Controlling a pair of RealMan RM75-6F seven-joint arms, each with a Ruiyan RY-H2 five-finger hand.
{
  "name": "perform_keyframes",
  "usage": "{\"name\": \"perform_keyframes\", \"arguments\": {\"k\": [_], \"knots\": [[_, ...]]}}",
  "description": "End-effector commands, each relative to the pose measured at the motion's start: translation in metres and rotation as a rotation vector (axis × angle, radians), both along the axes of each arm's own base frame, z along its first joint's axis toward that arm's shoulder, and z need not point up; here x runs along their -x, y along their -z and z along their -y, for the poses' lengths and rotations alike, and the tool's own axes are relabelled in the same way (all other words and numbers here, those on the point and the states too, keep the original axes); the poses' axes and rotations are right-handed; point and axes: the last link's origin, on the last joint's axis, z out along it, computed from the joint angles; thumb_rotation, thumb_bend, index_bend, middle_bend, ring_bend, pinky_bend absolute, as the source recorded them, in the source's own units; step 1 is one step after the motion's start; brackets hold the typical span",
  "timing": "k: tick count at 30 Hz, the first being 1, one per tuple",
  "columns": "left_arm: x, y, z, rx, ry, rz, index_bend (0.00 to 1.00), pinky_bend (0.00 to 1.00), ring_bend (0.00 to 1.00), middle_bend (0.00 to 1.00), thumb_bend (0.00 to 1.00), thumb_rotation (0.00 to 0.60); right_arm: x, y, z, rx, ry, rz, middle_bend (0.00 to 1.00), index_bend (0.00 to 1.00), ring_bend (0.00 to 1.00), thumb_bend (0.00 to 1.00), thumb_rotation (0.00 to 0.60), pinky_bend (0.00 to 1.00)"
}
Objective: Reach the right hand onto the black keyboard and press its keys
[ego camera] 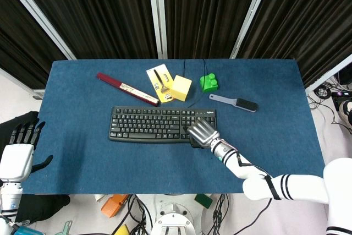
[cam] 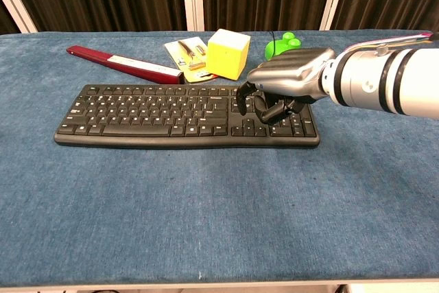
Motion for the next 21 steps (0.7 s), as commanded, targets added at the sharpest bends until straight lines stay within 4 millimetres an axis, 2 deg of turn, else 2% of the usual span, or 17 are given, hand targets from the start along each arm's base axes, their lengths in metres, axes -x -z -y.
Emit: {"name": "perform_keyframes", "arguments": {"k": [1,17,21], "knots": [[0.001,0.000,0.000,-0.001,-0.002,0.000,0.07,0.00,0.00,0.00,0.21,0.600,0.001,0.003,0.002,0.004,0.006,-0.014,0.96,0.36,1.00,1.00,0.270,1.00],[0.003,0.002,0.001,-0.004,-0.010,0.002,0.07,0.00,0.00,0.00,0.21,0.600,0.009,0.013,0.005,-0.008,0.039,-0.056,0.96,0.36,1.00,1.00,0.270,1.00],[0.003,0.001,0.001,-0.007,-0.008,0.002,0.07,0.00,0.00,0.00,0.21,0.600,0.006,0.010,0.006,0.006,0.035,-0.034,0.96,0.36,1.00,1.00,0.269,1.00]]}}
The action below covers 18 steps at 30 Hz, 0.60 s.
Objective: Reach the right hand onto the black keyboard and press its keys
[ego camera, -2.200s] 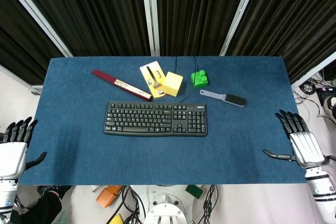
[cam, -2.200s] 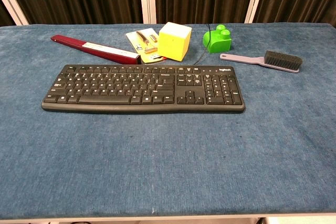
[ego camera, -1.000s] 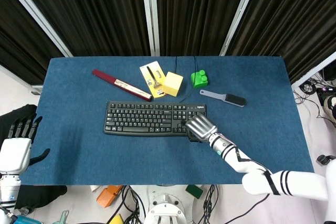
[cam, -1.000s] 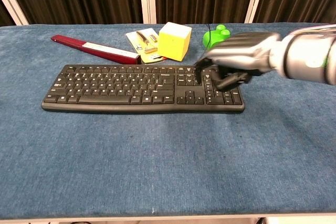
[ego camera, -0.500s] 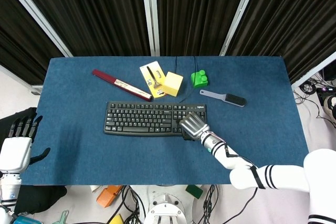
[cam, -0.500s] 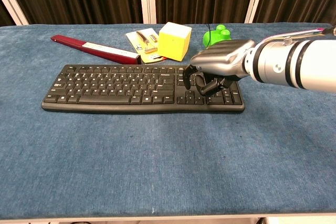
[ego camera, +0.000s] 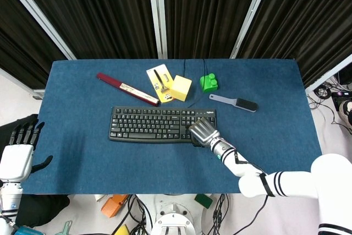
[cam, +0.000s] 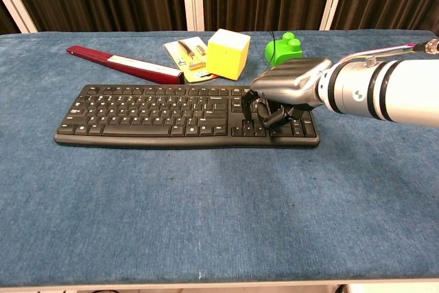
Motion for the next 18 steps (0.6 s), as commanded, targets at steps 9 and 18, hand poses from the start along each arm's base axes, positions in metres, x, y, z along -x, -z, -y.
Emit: {"name": "perform_keyframes", "arguments": {"k": [9,18], "knots": [[-0.003,-0.004,-0.003,-0.015,0.018,0.002,0.07,0.00,0.00,0.00,0.21,0.600,0.006,-0.077,0.000,0.197,0.015,0.196,0.96,0.25,1.00,0.99,0.269,1.00],[-0.006,-0.002,-0.007,-0.018,0.043,0.016,0.07,0.00,0.00,0.00,0.21,0.600,0.098,-0.169,-0.037,0.538,0.140,0.250,0.33,0.00,0.34,0.23,0.263,0.46]]}}
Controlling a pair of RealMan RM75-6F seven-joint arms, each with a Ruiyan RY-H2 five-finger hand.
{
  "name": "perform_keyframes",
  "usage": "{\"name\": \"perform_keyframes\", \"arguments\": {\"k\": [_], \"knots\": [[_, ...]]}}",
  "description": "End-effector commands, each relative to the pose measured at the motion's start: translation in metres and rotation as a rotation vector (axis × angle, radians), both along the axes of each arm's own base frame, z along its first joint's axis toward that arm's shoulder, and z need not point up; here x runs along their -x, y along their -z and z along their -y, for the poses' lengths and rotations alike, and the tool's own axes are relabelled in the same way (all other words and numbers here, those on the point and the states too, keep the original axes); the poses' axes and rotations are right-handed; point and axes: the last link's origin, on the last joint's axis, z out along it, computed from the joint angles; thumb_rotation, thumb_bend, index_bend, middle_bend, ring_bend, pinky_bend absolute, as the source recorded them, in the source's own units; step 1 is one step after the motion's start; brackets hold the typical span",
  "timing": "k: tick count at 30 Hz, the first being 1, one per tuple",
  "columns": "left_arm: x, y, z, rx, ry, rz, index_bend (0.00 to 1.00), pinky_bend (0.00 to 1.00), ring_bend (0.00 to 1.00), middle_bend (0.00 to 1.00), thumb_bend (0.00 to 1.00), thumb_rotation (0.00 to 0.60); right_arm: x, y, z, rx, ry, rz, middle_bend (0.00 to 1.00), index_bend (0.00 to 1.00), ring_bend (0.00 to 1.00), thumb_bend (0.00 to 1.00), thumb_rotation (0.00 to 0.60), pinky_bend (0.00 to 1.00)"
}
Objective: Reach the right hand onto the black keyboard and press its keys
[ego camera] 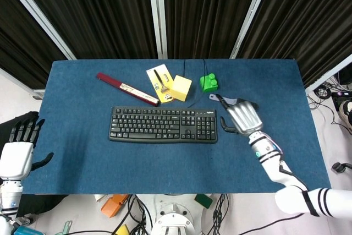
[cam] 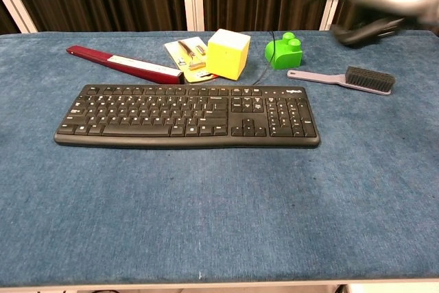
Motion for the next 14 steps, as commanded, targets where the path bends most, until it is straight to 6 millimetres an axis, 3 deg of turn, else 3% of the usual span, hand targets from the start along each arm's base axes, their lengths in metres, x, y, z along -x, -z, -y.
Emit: {"name": "perform_keyframes", "arguments": {"k": [1,2,4,6,11,14], "knots": [[-0.001,0.001,-0.001,0.002,0.005,0.004,0.07,0.00,0.00,0.00,0.21,0.600,0.057,-0.045,-0.037,0.148,0.098,0.049,0.27,0.00,0.28,0.19,0.262,0.40],[-0.001,0.002,-0.002,0.003,0.006,0.006,0.07,0.00,0.00,0.00,0.21,0.600,0.067,-0.050,-0.044,0.163,0.117,0.058,0.18,0.00,0.19,0.12,0.259,0.31],[-0.002,0.003,-0.002,0.005,0.010,0.009,0.07,0.00,0.00,0.00,0.21,0.600,0.087,-0.059,-0.061,0.186,0.155,0.075,0.11,0.00,0.11,0.09,0.253,0.23],[-0.002,0.004,-0.003,0.006,0.014,0.008,0.07,0.00,0.00,0.00,0.21,0.600,0.107,-0.068,-0.080,0.211,0.197,0.087,0.01,0.00,0.01,0.08,0.239,0.09],[-0.004,0.003,-0.004,0.007,0.020,0.001,0.07,0.00,0.00,0.00,0.21,0.600,0.139,-0.081,-0.122,0.253,0.267,0.134,0.00,0.00,0.00,0.08,0.233,0.02],[-0.005,0.003,-0.005,0.008,0.023,-0.002,0.07,0.00,0.00,0.00,0.21,0.600,0.144,-0.083,-0.132,0.260,0.259,0.154,0.00,0.00,0.00,0.08,0.233,0.01]]}}
